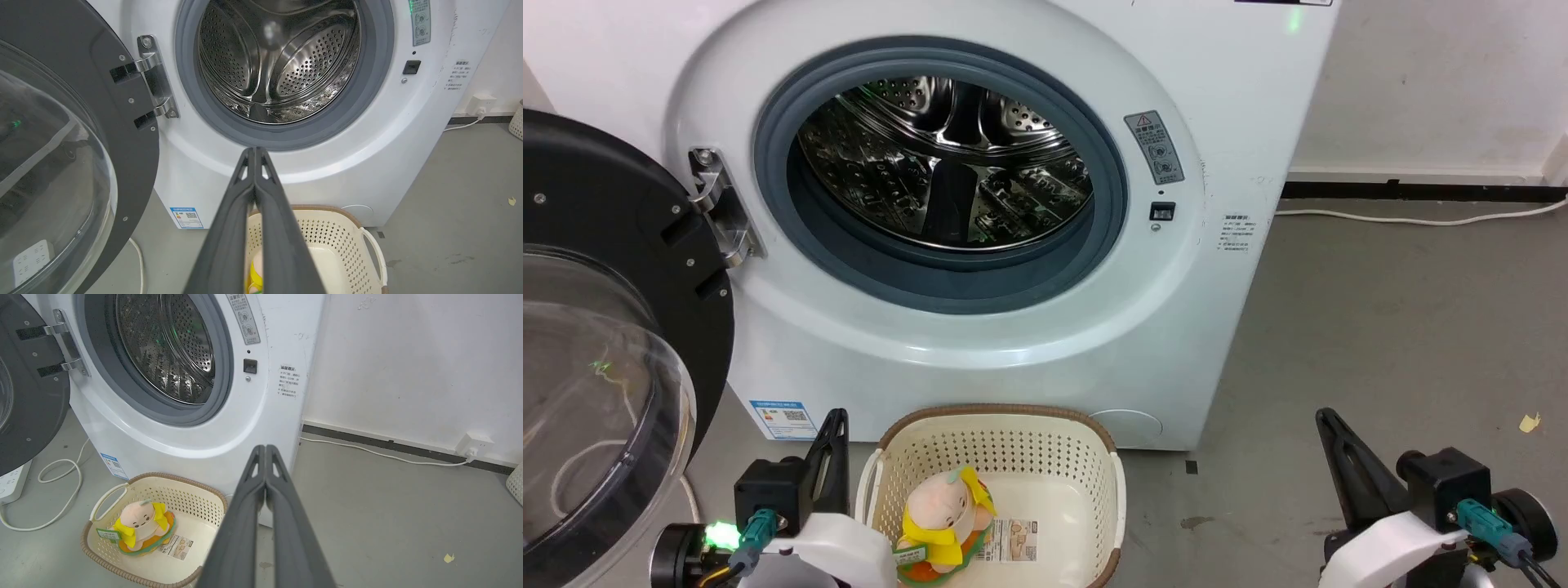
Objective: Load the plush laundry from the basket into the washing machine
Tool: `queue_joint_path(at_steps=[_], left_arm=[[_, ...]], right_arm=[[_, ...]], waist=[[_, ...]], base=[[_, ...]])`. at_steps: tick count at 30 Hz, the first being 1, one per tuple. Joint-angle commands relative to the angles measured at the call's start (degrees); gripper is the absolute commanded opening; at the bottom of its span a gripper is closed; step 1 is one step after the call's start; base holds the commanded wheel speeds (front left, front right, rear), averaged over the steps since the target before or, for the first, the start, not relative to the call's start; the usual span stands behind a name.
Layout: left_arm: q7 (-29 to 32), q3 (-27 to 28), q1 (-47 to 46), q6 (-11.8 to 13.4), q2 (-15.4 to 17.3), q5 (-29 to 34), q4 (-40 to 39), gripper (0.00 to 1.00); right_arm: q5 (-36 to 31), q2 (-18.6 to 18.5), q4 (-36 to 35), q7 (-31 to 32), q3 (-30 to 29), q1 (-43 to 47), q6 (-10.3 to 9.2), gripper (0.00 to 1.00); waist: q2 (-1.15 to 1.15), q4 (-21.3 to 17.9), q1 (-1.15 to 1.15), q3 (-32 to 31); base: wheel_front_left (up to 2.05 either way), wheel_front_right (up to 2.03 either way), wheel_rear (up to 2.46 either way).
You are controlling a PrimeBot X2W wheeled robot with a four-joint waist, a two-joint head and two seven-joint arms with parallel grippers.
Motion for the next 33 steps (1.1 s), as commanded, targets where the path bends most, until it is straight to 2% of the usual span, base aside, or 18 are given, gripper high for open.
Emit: queue_joint_path(at_steps=[1,15,16,33], left_arm=[[0.0,0.1,-0.2,-0.3,0.0,0.1,-0.2,0.0],[0.0,0.1,-0.2,-0.3,0.0,0.1,-0.2,0.0],[0.0,0.0,0.0,0.1,0.0,0.0,0.0,1.0],[-1.7,-1.7,-0.5,0.3,0.0,-0.4,0.6,1.0]], right_arm=[[-0.4,0.0,0.1,0.1,-0.1,-0.7,0.03,0.0],[-0.4,0.0,0.1,0.1,-0.1,-0.7,0.03,0.0],[0.0,0.0,0.0,0.0,0.0,0.0,0.0,1.0],[1.9,0.0,-0.9,-1.7,-1.3,0.1,0.0,1.0]], waist=[[0.0,0.0,0.0,0.0],[0.0,0.0,0.0,0.0],[0.0,0.0,0.0,0.0],[0.0,-0.6,0.0,1.3]], base=[[0.0,0.0,0.0],[0.0,0.0,0.0],[0.0,0.0,0.0],[0.0,0.0,0.0]])
